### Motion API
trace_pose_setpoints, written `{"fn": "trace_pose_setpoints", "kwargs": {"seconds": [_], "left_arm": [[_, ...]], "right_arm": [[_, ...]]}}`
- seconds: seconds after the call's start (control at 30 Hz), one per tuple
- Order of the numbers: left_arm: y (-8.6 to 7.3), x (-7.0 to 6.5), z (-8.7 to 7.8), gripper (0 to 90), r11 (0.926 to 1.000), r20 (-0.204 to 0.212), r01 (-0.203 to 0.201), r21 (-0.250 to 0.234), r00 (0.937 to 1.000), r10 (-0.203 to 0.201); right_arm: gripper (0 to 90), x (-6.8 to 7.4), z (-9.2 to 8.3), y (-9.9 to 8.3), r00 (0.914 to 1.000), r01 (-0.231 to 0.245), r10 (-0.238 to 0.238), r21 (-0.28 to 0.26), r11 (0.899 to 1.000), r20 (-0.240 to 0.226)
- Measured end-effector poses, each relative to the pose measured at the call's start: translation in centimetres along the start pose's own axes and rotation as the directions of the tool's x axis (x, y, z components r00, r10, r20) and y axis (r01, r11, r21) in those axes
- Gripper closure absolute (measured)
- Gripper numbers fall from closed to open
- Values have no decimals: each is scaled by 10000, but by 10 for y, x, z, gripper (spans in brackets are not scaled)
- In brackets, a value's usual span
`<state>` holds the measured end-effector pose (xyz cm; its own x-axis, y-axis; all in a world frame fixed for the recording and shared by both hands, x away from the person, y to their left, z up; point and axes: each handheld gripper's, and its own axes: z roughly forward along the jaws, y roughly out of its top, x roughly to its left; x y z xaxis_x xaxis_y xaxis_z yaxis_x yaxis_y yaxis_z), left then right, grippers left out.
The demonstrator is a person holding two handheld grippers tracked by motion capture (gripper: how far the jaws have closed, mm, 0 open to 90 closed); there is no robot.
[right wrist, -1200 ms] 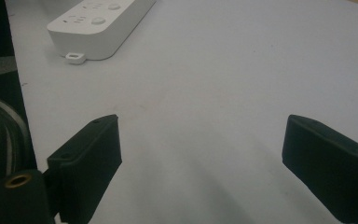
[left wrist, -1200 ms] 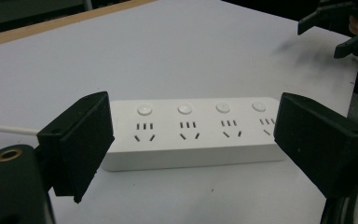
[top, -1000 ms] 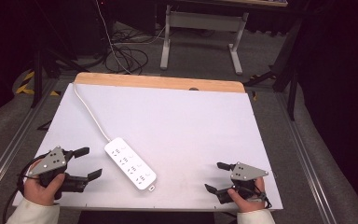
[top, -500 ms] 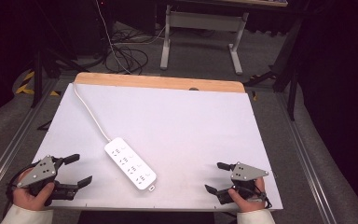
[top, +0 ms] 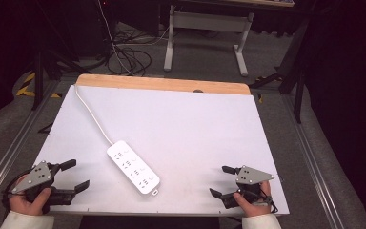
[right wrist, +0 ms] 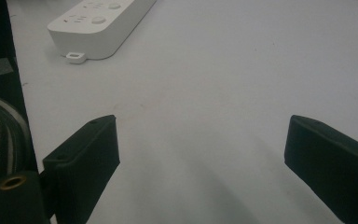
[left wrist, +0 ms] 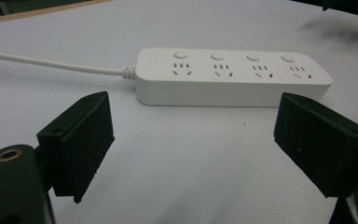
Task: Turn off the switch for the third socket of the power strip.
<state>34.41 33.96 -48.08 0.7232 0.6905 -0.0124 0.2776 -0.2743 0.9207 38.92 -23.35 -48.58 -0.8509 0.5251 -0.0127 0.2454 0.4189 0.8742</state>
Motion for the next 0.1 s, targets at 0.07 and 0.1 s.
{"fn": "trace_pose_setpoints", "kwargs": {"seconds": [0.07, 0.1], "left_arm": [[1, -1, 0, 123, 9999, 15, -118, 36, 9999, 118], [1, -2, 0, 122, 10000, 40, -55, -4, 10000, 55]], "right_arm": [[109, 0, 0, 0, 10000, -29, 29, -16, 10000, 23], [109, 0, 0, 0, 10000, -40, 40, -19, 10000, 39]]}}
